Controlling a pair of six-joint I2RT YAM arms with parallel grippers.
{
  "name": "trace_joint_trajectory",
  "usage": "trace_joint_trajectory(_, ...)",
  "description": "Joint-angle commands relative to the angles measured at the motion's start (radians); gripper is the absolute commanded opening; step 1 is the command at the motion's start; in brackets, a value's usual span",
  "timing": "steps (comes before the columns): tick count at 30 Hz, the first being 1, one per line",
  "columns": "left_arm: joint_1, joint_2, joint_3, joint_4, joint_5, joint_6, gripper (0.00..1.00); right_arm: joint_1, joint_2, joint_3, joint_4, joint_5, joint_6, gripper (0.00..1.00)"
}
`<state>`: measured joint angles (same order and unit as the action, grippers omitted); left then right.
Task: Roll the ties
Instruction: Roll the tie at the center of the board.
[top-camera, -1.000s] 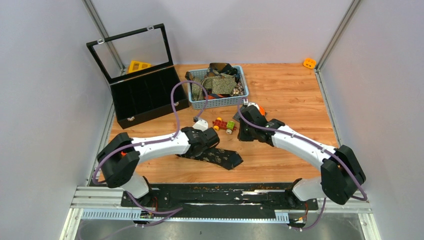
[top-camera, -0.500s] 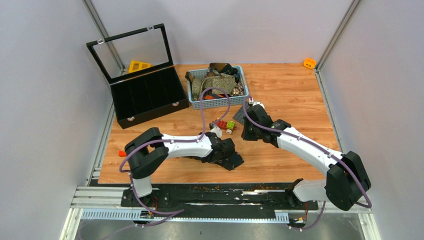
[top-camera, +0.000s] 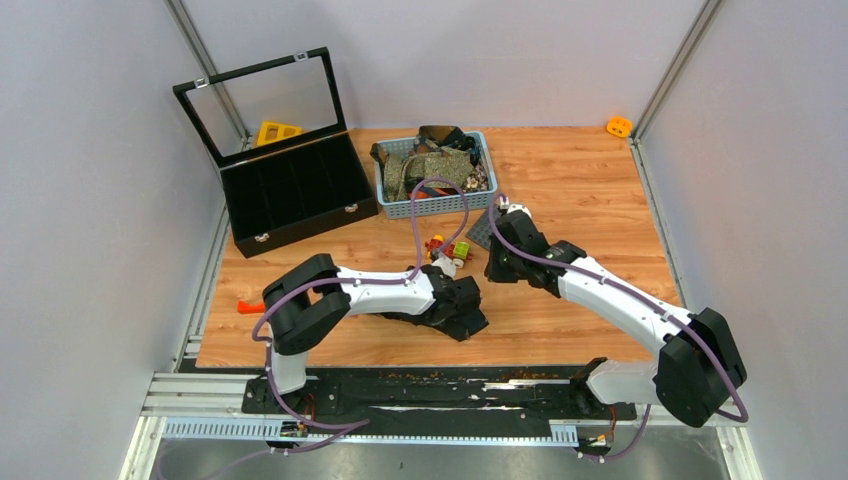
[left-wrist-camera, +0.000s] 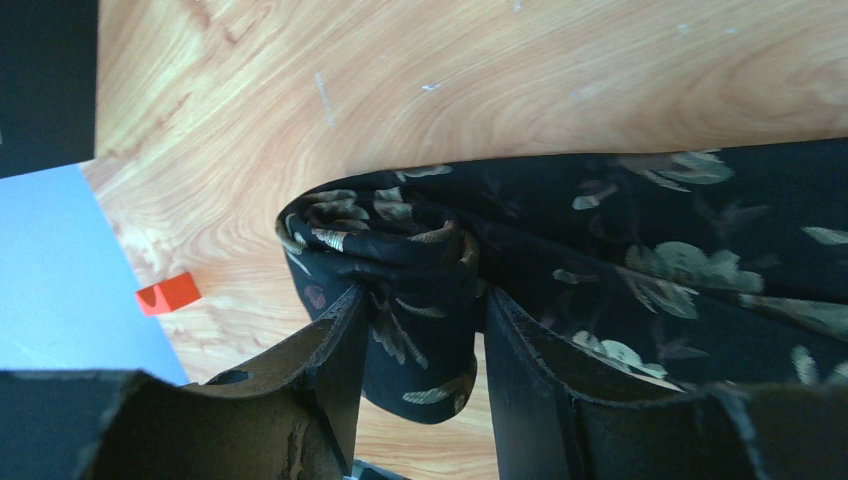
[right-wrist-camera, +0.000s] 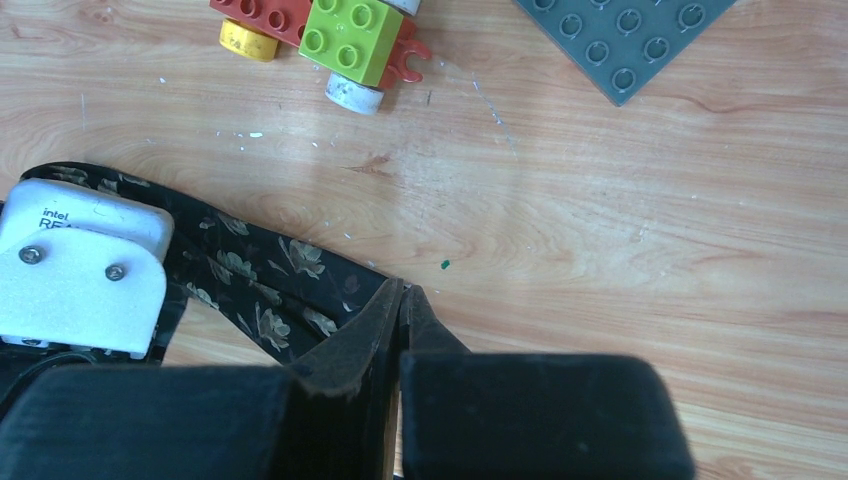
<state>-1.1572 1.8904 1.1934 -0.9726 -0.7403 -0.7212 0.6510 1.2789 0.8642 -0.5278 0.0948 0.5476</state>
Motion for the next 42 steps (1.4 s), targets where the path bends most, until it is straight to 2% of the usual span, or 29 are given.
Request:
trace_joint_trajectory(1,-0.004,-0.053,-0.002,0.146,0.127,0.003,0.54,-0.007,-0.034,0.007,-0.004,-0.008,-0.017,0.01)
trace_joint_trajectory(9,0.016,-0.148,-0.019,0.179,0.149,0.013,0.72,-0.006,-0.039,0.019,-0.004,-0.035,-0.01,0.01)
trace_joint_trajectory(15,0.023,-0.337,-0.075,0.166,0.119,0.025,0.91,-0.004,-0.062,-0.005,0.062,-0.129,-0.018,0.03)
trace_joint_trajectory(18,0.035,-0.46,-0.124,0.169,0.117,0.046,0.97,0.0,-0.062,-0.015,0.104,-0.189,-0.02,0.04)
trace_joint_trajectory(26,0.198,-0.723,-0.313,0.23,0.225,0.09,0.97,0.129,0.003,-0.043,0.226,-0.298,0.048,0.04)
trace_joint_trajectory(31,0.352,-0.837,-0.44,0.354,0.397,0.133,0.97,0.264,0.113,-0.049,0.285,-0.304,0.095,0.04)
trace_joint_trajectory(37,0.47,-0.914,-0.524,0.443,0.518,0.163,0.97,0.317,0.229,-0.079,0.354,-0.333,0.129,0.03)
trace_joint_trajectory(42,0.541,-0.917,-0.558,0.485,0.599,0.186,0.97,0.314,0.294,-0.06,0.304,-0.28,0.083,0.03)
